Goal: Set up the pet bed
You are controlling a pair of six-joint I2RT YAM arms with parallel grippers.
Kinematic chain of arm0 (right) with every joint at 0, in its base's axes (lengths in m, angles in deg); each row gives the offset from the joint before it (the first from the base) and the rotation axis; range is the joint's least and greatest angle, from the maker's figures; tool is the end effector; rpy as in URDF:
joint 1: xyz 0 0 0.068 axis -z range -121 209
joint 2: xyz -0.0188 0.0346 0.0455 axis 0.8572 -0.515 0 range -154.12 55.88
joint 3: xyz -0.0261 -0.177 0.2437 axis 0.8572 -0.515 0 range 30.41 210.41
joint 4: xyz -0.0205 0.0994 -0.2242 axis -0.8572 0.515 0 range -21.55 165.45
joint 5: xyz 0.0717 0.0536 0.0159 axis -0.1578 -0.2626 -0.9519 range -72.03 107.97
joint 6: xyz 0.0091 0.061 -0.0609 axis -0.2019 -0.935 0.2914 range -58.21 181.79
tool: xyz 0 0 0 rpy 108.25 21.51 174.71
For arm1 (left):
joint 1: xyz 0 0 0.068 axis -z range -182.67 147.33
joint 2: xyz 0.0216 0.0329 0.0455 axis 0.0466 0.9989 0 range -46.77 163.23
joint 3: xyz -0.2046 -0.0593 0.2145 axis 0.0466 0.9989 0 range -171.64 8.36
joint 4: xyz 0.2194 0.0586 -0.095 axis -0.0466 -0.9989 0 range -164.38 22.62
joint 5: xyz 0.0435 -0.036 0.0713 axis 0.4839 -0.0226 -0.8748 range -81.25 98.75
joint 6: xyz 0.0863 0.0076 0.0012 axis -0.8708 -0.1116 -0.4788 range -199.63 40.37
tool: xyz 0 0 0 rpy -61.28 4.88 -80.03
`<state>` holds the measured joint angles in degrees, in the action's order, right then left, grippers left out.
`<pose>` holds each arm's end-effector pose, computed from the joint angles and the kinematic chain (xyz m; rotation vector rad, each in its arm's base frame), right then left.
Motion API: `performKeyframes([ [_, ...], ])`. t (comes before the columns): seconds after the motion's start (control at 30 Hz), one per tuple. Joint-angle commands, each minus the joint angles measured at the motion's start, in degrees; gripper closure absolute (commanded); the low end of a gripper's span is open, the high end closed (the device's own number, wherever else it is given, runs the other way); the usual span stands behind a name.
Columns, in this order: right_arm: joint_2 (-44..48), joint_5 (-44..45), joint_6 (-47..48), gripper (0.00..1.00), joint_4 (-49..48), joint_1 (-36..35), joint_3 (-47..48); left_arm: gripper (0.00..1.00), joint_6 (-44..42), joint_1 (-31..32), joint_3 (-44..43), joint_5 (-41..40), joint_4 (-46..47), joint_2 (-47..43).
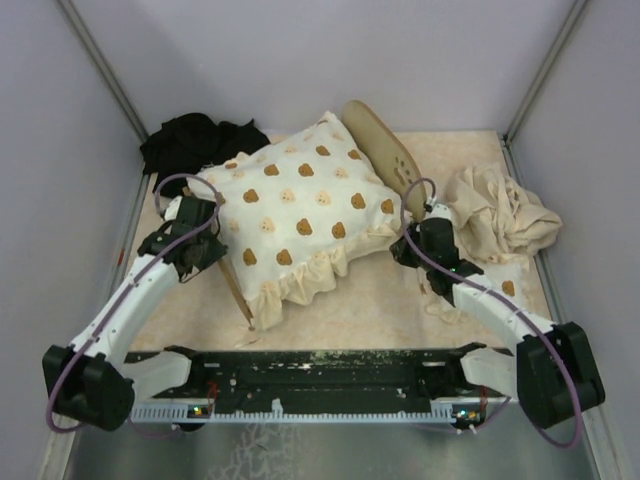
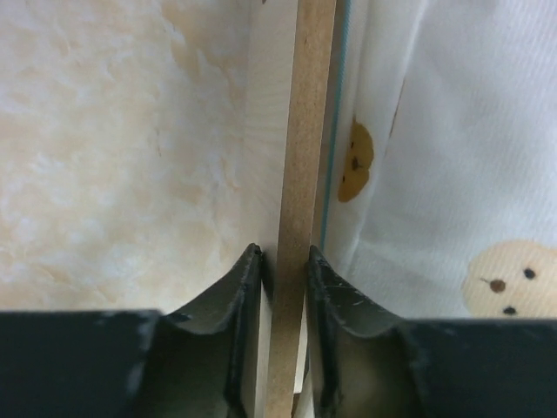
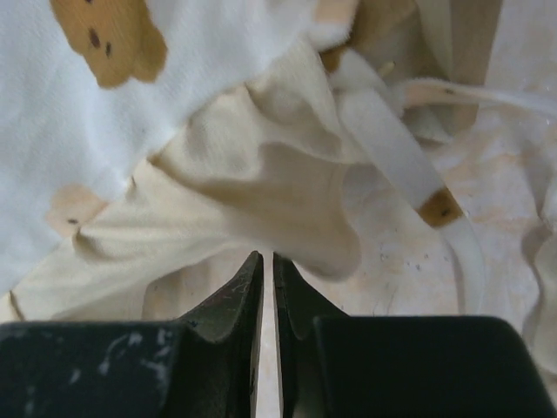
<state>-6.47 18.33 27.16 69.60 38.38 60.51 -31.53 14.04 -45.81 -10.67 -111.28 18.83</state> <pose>0.2195 0.0821 0.2201 0.2727 2.1886 0.5446 0.2157 -0.0383 0.2748 -0.7905 2.3288 -0.0561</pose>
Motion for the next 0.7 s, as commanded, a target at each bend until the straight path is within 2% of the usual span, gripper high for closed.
performKeyframes([
  [0.0, -5.5, 0.17, 4.43, 0.89, -15.62, -0.47, 4.85, 0.66, 4.8, -0.71, 0.42, 7.0, 4.17, -4.88],
  [0.17, -16.15, -0.12, 9.31, 0.89, -19.18, -0.41, 13.13, 0.52, 3.5, -0.39, 2.14, 13.63, 5.25, -8.9],
  [0.27, -24.09, -0.35, 11.57, 0.91, -19.63, -0.32, 17.97, 0.42, -2.17, 0.22, 4.6, 20.51, 12.25, -11.94],
  [0.47, -34.77, -2.0, 13.29, 0.9, -17.52, 1.4, 27.92, 0.47, -21.39, 1.66, 3.8, 24.35, 19.68, -17.15],
  [0.57, -37.9, -3.36, 15.36, 0.84, -15.0, 2.46, 34.08, 0.48, -31.46, 1.66, 1.73, 27.75, 20.51, -17.37],
  [0.67, -39.07, -4.42, 17.39, 0.75, -9.28, 2.88, 39.07, 0.48, -42.6, 1.66, 0.56, 35.49, 20.96, -16.6],
])
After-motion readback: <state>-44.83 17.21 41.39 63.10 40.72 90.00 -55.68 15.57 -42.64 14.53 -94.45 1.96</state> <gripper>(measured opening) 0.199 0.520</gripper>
